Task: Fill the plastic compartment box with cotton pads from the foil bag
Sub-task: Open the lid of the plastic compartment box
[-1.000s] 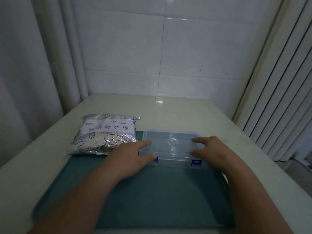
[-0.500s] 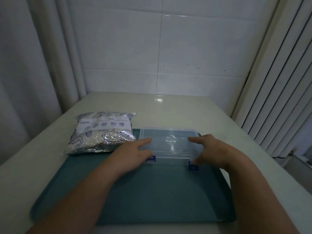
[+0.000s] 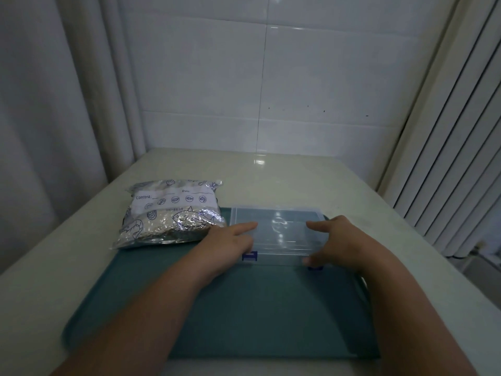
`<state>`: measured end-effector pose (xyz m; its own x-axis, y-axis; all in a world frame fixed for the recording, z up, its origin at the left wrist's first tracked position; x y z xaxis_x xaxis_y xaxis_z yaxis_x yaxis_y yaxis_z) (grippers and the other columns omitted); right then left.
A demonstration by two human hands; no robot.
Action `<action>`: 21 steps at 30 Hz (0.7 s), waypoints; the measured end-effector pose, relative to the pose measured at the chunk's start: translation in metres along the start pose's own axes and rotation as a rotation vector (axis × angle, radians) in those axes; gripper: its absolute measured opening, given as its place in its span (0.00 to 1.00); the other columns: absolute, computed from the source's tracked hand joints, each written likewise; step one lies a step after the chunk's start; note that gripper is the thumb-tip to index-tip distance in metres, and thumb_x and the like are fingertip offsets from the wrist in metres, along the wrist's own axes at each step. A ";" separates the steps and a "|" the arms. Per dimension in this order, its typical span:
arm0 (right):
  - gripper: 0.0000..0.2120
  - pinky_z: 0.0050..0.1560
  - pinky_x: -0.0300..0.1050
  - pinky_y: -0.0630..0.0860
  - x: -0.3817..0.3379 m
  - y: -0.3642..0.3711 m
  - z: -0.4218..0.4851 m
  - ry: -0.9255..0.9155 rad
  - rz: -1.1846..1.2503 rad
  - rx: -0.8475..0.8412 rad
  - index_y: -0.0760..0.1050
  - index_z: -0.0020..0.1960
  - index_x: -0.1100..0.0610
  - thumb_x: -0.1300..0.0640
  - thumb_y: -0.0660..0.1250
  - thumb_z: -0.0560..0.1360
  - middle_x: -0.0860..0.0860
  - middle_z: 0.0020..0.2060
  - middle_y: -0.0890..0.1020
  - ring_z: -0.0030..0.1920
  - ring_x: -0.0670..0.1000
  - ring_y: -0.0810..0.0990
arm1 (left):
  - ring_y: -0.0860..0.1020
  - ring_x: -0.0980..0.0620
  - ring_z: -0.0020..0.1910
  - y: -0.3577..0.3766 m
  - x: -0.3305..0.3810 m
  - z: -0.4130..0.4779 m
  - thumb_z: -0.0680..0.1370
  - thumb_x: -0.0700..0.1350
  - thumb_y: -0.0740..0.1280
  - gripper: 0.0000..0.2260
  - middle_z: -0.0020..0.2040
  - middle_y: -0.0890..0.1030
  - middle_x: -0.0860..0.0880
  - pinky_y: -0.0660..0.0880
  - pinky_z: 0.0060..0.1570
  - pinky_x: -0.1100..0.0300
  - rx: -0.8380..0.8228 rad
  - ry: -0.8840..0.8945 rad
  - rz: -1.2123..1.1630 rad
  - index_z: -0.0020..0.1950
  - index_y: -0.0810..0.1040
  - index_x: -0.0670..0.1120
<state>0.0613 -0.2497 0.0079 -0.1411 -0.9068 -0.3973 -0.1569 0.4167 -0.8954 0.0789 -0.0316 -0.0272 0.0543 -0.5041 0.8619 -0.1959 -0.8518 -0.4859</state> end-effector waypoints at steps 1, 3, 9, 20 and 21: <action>0.43 0.64 0.48 0.68 0.000 0.000 0.000 0.004 0.005 0.004 0.62 0.76 0.45 0.49 0.79 0.66 0.52 0.70 0.60 0.68 0.57 0.69 | 0.76 0.42 0.61 0.001 0.000 0.001 0.73 0.46 0.61 0.23 0.72 0.66 0.35 0.74 0.55 0.54 0.001 -0.009 0.012 0.64 0.75 0.68; 0.43 0.63 0.48 0.69 0.000 -0.001 0.000 0.013 0.019 0.014 0.64 0.75 0.45 0.50 0.79 0.65 0.52 0.70 0.61 0.67 0.57 0.69 | 0.73 0.42 0.63 0.003 0.002 0.003 0.73 0.44 0.59 0.25 0.73 0.64 0.39 0.71 0.59 0.53 0.001 -0.014 0.009 0.64 0.74 0.68; 0.44 0.63 0.50 0.73 0.000 -0.002 0.003 0.032 0.040 0.048 0.67 0.73 0.46 0.52 0.81 0.62 0.52 0.67 0.65 0.63 0.58 0.73 | 0.63 0.45 0.73 0.014 0.008 0.010 0.81 0.42 0.56 0.21 0.73 0.67 0.47 0.60 0.70 0.56 -0.066 0.022 0.036 0.70 0.71 0.60; 0.43 0.61 0.49 0.74 0.000 -0.001 0.006 0.055 0.023 0.071 0.68 0.73 0.46 0.54 0.80 0.61 0.53 0.67 0.66 0.62 0.58 0.74 | 0.70 0.47 0.54 0.011 0.003 0.002 0.71 0.39 0.58 0.30 0.66 0.62 0.45 0.71 0.57 0.57 0.053 -0.011 0.030 0.62 0.73 0.71; 0.43 0.60 0.50 0.75 0.001 -0.001 0.006 0.054 0.034 0.070 0.68 0.73 0.46 0.54 0.81 0.61 0.53 0.67 0.66 0.62 0.58 0.74 | 0.70 0.46 0.57 0.012 0.004 0.001 0.70 0.39 0.58 0.30 0.66 0.62 0.45 0.71 0.57 0.57 0.050 -0.005 0.034 0.62 0.73 0.72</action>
<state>0.0667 -0.2515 0.0070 -0.1982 -0.8864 -0.4183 -0.0823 0.4403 -0.8941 0.0780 -0.0437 -0.0302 0.0534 -0.5335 0.8441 -0.1485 -0.8401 -0.5216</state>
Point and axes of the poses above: each hand's wrist, its own z-axis towards the middle knuckle, its own y-axis out of the palm, x = y × z, the point moved 8 cm from there along z, towards the middle knuckle
